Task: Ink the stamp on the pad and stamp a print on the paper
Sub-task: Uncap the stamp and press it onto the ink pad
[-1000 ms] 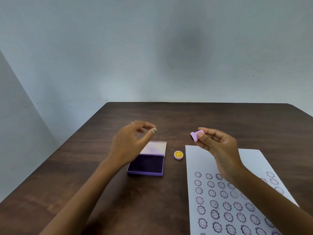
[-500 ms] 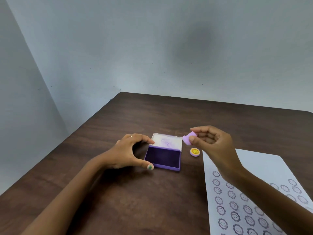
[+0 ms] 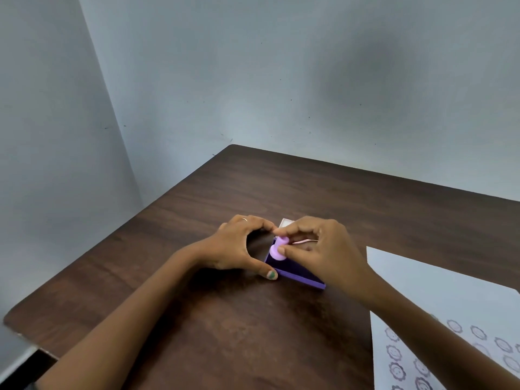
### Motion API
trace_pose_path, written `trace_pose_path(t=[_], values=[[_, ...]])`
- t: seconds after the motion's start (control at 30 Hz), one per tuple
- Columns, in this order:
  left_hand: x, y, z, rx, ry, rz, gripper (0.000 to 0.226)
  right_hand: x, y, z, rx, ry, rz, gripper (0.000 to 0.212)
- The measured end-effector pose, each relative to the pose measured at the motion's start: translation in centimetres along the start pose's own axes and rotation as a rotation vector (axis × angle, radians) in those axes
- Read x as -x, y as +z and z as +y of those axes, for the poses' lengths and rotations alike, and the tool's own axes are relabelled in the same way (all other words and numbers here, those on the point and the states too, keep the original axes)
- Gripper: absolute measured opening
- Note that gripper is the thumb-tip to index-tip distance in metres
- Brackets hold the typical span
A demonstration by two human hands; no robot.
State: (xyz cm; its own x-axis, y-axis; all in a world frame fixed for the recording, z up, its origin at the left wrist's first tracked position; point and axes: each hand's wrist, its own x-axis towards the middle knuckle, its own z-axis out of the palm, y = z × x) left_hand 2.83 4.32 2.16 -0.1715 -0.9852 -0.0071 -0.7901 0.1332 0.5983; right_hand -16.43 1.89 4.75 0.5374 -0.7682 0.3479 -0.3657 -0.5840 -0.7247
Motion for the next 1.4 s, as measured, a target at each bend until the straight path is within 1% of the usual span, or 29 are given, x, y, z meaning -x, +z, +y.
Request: trace_pose_path(t=[0.2, 0.63, 0.9, 1.17, 1.27, 1.4], values=[[0.0, -0.1, 0.0, 0.024, 0.02, 0.006, 0.066, -0.1, 0.3, 0.4, 0.055, -0.052, -0.041, 0.023], [0.0, -0.1, 0.0, 0.011, -0.004, -0.013, 0.07, 0.2, 0.8, 0.6, 0.154, -0.169, -0.072, 0.025], [0.0, -0.2, 0.1, 0.024, -0.008, -0.024, 0.071, 0.3, 0.9, 0.3, 0.168, -0.192, -0.092, 0.025], [-0.1, -0.1, 0.2, 0.017, -0.007, -0.022, 0.07, 0.9, 1.3, 0.2, 0.277, -0.244, -0.114, 0.018], [-0.1, -0.1, 0.1, 0.019, -0.012, -0.017, 0.07, 1.0, 1.5, 0.3, 0.291, -0.225, -0.117, 0.016], [-0.1, -0.1, 0.1, 0.02, -0.013, -0.012, 0.071, 0.7, 1.5, 0.5, 0.195, -0.152, -0.03, 0.011]])
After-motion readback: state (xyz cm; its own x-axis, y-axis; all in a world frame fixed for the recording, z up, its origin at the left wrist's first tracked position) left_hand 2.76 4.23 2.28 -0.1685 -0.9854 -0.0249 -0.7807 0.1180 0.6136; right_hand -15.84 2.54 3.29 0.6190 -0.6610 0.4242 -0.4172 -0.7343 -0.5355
